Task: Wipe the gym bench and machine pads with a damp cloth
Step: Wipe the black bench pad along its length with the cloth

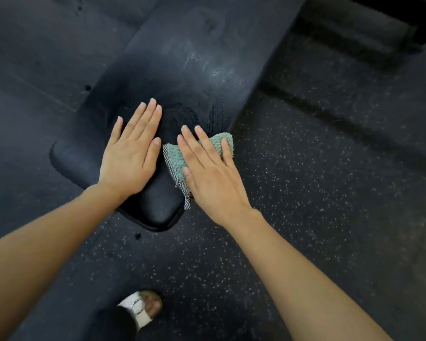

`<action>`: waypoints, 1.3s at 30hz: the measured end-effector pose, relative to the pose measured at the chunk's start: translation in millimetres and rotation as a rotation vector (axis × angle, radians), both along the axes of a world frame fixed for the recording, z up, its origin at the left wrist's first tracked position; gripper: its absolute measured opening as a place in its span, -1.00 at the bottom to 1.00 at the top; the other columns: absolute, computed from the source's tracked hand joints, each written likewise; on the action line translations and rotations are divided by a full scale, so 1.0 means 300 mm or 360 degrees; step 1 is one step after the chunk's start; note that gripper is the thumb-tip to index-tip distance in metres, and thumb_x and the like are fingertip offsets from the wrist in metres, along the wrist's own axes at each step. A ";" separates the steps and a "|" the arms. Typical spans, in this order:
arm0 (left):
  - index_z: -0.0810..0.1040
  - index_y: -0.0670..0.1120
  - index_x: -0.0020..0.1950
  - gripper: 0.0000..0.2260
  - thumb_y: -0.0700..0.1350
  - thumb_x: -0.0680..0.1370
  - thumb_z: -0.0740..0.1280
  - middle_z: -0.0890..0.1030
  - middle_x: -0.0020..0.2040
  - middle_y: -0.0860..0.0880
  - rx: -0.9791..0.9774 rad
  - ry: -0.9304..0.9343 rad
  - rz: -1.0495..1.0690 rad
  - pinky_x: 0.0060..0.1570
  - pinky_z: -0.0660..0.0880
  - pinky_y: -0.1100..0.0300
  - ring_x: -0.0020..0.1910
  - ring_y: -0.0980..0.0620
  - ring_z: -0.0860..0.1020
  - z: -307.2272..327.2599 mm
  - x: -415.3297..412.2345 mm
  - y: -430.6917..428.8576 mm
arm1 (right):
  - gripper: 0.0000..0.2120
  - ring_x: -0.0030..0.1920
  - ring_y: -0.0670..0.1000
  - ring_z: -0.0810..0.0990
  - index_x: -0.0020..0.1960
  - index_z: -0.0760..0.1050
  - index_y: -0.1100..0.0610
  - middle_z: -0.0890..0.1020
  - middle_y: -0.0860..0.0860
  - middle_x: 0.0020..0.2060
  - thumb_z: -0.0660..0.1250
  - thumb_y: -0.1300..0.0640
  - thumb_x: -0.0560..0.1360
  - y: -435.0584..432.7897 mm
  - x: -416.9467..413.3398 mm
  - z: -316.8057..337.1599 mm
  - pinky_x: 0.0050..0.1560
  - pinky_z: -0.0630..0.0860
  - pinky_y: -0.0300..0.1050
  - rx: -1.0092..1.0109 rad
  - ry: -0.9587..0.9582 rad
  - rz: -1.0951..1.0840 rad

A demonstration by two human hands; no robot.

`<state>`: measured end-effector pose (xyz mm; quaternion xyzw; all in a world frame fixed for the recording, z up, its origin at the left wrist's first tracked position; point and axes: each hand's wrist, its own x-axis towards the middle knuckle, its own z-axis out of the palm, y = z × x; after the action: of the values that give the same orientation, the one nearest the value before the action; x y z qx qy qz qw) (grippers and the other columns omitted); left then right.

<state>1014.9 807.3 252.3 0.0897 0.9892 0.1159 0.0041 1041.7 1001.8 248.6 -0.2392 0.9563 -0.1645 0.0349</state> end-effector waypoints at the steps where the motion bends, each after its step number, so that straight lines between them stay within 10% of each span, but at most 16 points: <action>1: 0.07 -0.07 0.63 -0.49 0.02 0.67 -0.09 0.04 0.62 0.06 -0.0007 0.0006 0.0039 0.55 -0.09 -0.01 0.60 0.11 -0.01 0.000 0.008 0.005 | -0.48 0.59 -0.01 -0.02 0.59 0.10 0.12 0.09 -0.01 0.59 -0.06 0.03 0.66 0.016 -0.023 0.001 0.55 -0.03 0.16 -0.0002 0.0005 0.0065; 39: -0.01 0.10 0.58 -0.46 0.19 0.61 -0.13 -0.02 0.60 0.23 0.0077 0.0066 0.0044 0.57 -0.16 0.07 0.56 0.30 -0.11 -0.009 0.175 0.085 | -0.51 0.55 0.01 0.19 0.48 0.38 0.07 0.37 -0.04 0.49 -0.06 -0.09 0.68 0.132 -0.220 -0.163 0.56 -0.08 0.10 -0.0742 0.0776 0.0794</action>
<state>1067.3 832.7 249.7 0.0784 0.9871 0.1379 -0.0202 975.6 1041.4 199.6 -0.4969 0.7865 -0.3014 -0.2087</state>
